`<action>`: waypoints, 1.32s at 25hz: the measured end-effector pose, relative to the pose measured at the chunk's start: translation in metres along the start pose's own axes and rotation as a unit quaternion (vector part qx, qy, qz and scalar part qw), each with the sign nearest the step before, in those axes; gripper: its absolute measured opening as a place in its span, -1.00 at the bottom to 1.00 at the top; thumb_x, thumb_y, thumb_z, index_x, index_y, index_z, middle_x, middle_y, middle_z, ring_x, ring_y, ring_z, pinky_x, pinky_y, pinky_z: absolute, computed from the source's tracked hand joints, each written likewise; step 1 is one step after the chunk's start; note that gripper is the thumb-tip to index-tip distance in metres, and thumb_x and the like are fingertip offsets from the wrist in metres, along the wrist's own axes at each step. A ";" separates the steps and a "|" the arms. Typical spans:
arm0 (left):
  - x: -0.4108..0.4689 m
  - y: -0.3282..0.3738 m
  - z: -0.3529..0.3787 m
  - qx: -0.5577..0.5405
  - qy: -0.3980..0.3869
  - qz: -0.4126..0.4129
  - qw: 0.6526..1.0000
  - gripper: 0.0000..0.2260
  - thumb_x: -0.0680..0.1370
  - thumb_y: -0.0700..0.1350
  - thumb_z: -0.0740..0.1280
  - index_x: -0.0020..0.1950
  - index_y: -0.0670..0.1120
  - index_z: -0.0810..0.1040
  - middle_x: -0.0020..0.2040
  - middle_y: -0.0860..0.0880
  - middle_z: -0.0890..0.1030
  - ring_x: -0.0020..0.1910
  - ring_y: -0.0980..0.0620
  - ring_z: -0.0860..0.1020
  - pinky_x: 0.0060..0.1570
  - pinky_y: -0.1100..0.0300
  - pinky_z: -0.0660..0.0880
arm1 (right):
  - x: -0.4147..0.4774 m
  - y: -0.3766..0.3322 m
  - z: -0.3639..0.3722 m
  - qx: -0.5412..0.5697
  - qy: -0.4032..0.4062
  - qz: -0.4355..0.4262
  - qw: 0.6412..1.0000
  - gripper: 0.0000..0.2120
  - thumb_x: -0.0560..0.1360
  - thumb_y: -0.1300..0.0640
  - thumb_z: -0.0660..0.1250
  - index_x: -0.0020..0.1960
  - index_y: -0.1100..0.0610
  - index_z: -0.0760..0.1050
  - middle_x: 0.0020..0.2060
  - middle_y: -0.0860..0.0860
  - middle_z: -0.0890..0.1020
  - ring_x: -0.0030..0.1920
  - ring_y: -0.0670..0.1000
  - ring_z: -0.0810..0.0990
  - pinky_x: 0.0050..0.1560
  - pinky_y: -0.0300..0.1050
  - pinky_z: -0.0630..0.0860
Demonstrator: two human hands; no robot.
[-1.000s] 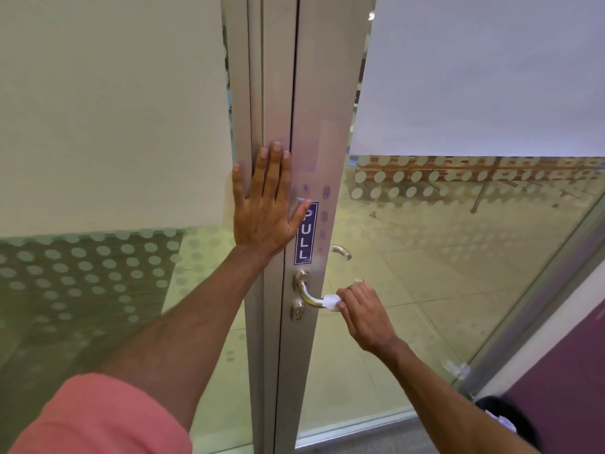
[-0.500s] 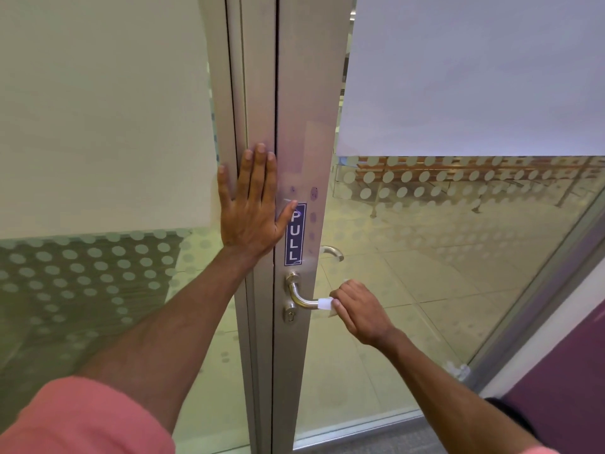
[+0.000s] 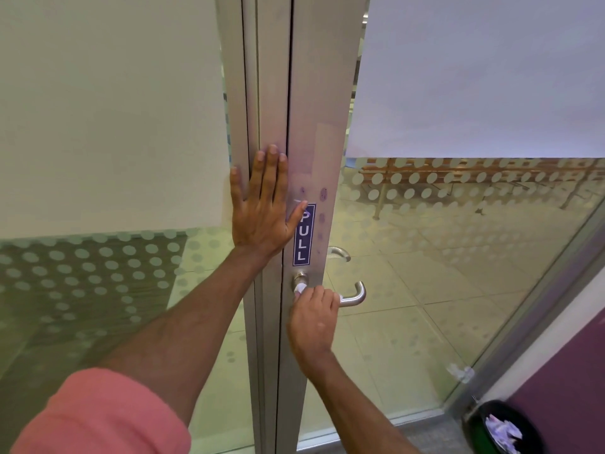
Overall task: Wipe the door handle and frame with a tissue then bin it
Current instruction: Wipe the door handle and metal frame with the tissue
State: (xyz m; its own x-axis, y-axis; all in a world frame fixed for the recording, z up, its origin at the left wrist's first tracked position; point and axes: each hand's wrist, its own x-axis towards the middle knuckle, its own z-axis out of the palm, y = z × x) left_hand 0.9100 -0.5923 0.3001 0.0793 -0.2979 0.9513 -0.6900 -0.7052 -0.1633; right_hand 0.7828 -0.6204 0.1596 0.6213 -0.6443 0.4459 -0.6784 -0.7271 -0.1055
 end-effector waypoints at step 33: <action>0.000 -0.003 0.001 0.006 0.003 0.007 1.000 -0.24 0.62 0.33 -0.03 0.60 -0.15 -0.19 0.58 -0.16 0.07 0.57 -0.11 0.06 0.53 -0.12 -0.32 | 0.015 0.096 -0.002 0.773 0.088 0.397 0.486 -0.77 0.67 0.15 0.09 0.04 0.12 0.53 -0.10 -0.01 0.57 -0.09 0.00 0.52 -0.09 -0.18 0.47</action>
State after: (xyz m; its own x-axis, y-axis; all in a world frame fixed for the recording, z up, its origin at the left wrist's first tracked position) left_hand 0.9124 -0.5904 0.3001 0.0658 -0.3049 0.9501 -0.6820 -0.7088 -0.1803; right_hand 0.7261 -0.6996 0.1583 0.2694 -0.9358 -0.2272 0.5136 0.3392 -0.7881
